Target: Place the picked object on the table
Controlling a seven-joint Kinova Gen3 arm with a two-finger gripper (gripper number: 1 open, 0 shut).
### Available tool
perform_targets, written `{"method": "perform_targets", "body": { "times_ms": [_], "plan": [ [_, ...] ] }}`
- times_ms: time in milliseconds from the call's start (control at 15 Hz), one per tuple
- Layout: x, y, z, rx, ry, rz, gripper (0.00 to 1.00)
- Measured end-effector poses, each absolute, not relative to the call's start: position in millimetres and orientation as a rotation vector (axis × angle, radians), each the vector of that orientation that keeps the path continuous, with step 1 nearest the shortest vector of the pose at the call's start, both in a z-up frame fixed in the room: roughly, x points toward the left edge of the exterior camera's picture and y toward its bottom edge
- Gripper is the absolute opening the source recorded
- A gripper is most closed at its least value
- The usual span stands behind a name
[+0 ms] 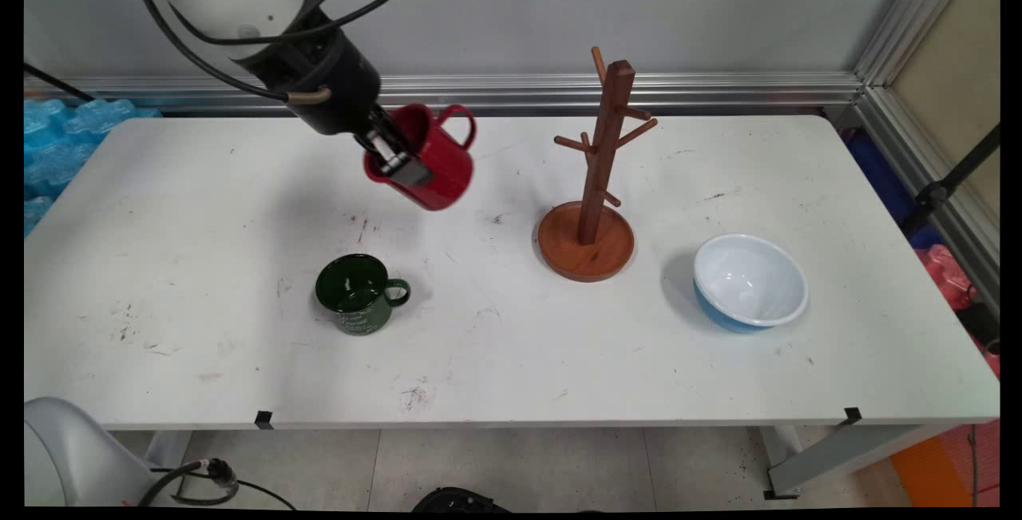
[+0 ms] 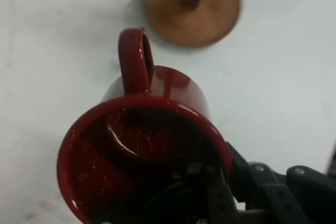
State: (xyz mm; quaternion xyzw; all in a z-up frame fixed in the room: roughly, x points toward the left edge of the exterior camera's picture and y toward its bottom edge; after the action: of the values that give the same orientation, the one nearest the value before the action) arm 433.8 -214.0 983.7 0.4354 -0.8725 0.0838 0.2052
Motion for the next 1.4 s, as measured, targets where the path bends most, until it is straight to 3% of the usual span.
{"method": "perform_targets", "body": {
  "times_ms": [400, 1400],
  "plan": [
    [455, -231, 968, 1.232, -2.596, 0.306, 0.0],
    [444, -277, 887, 1.322, -2.856, 0.307, 0.0]
  ]
}}
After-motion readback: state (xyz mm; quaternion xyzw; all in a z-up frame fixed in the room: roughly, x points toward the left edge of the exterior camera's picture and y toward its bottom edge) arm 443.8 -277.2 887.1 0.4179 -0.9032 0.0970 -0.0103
